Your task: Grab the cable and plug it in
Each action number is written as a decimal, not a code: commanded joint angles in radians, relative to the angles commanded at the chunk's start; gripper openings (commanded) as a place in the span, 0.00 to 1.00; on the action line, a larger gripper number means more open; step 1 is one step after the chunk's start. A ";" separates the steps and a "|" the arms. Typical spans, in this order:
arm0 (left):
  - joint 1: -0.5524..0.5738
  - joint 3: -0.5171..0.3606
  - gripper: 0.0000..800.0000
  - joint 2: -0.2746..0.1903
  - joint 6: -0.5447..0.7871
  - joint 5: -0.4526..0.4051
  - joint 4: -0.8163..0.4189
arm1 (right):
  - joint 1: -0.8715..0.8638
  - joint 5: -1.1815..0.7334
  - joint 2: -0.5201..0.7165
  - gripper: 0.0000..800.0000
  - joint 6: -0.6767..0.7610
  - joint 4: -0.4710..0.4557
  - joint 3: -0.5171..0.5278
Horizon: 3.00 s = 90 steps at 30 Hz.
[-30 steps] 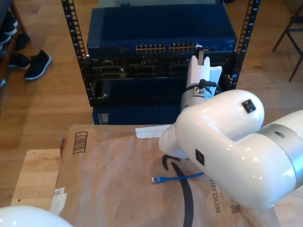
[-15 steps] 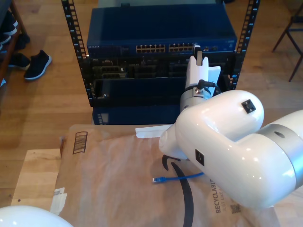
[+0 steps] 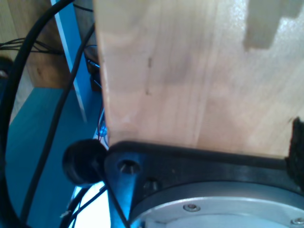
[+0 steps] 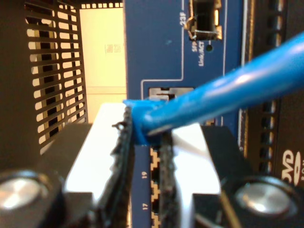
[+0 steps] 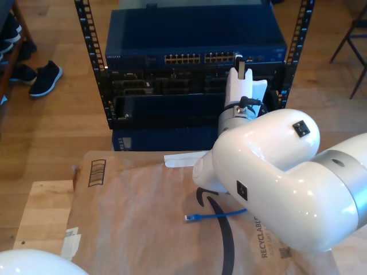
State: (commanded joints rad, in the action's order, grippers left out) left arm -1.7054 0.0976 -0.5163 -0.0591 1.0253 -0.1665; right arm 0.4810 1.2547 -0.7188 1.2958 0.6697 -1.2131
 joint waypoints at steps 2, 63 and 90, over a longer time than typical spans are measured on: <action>0.000 0.000 1.00 0.000 0.000 0.000 0.000 | -0.002 0.000 0.000 0.00 0.000 0.000 0.002; 0.000 0.000 1.00 0.000 0.000 0.000 0.000 | 0.031 -0.213 0.566 0.45 -0.003 -0.097 0.707; 0.000 0.000 1.00 0.000 0.000 0.000 0.000 | -0.652 -1.599 1.036 1.00 -0.161 -0.914 0.592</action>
State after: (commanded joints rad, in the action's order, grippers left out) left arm -1.7054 0.0976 -0.5163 -0.0591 1.0253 -0.1665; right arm -0.1711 -0.3441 0.3168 1.1347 -0.2447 -0.6208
